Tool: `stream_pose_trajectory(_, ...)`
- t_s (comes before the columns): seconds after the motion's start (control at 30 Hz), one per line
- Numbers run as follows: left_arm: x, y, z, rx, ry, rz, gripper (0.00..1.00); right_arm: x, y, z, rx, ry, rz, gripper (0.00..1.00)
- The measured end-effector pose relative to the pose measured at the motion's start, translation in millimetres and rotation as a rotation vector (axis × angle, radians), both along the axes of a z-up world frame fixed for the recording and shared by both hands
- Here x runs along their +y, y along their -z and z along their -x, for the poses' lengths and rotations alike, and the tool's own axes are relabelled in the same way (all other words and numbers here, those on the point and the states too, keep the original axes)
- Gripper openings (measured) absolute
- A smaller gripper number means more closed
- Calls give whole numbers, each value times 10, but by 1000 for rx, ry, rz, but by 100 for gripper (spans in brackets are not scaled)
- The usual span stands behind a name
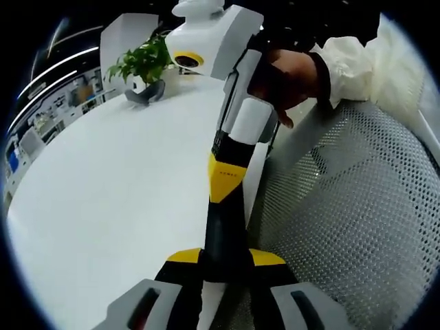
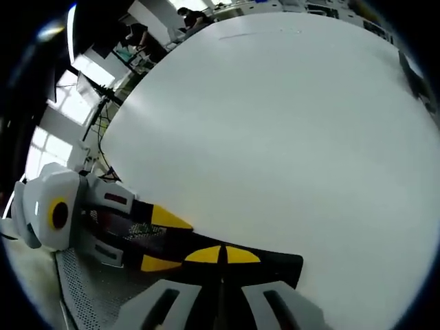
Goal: Press the specified remote control buttons in sequence, fully releasing each button before pressing the next.
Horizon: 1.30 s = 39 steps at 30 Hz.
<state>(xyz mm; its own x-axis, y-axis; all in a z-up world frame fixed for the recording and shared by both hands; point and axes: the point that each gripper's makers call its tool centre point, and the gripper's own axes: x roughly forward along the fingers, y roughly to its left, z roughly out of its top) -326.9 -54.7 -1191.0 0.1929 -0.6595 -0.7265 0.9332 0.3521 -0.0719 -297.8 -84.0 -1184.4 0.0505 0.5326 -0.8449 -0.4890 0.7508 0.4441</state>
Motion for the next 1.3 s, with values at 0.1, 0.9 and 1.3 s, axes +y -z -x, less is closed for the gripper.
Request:
stream_pose_trajectory(0.1, 1, 3, 1, 0, 0, 0, 24, -1, 4, -2, 2, 3, -2, 0)
stream_pose_trajectory(0.9, 7, 1, -11, 0, -13, 0, 24, -6, 4, -36, -28, -4, 16, 0)
stream_pose_trajectory(1.3, 37, 9, -45, -24, -10, -15, 24, -43, -19, 14, 41, 46, -12, 0)
